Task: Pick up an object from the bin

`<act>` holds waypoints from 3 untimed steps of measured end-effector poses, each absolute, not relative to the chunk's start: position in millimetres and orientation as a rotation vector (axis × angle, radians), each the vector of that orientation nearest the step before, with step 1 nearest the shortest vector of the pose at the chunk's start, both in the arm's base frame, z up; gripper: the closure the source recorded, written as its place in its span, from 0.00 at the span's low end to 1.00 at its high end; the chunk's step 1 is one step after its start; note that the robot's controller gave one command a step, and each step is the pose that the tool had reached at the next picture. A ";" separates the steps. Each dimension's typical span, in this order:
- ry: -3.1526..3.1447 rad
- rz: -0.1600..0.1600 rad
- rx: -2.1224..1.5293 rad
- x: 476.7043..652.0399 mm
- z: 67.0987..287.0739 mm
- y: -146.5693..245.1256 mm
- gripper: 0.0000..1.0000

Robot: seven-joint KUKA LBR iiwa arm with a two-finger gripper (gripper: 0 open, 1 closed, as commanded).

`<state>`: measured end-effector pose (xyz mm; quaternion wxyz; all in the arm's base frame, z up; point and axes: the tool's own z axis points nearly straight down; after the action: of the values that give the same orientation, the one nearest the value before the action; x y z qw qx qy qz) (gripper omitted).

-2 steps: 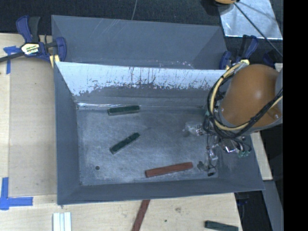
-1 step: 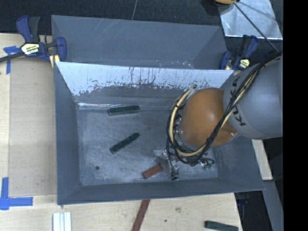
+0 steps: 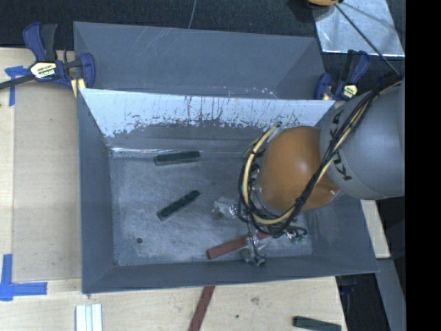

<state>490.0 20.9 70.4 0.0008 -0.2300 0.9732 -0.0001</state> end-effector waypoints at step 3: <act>3.064 0.000 -0.681 497.7 180.4 13.6 1.00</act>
Offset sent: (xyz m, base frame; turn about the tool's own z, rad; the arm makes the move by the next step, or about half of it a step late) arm 0.0000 0.0000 0.0000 0.0000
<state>497.7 13.6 180.4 0.0014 -0.2171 0.9762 -0.0001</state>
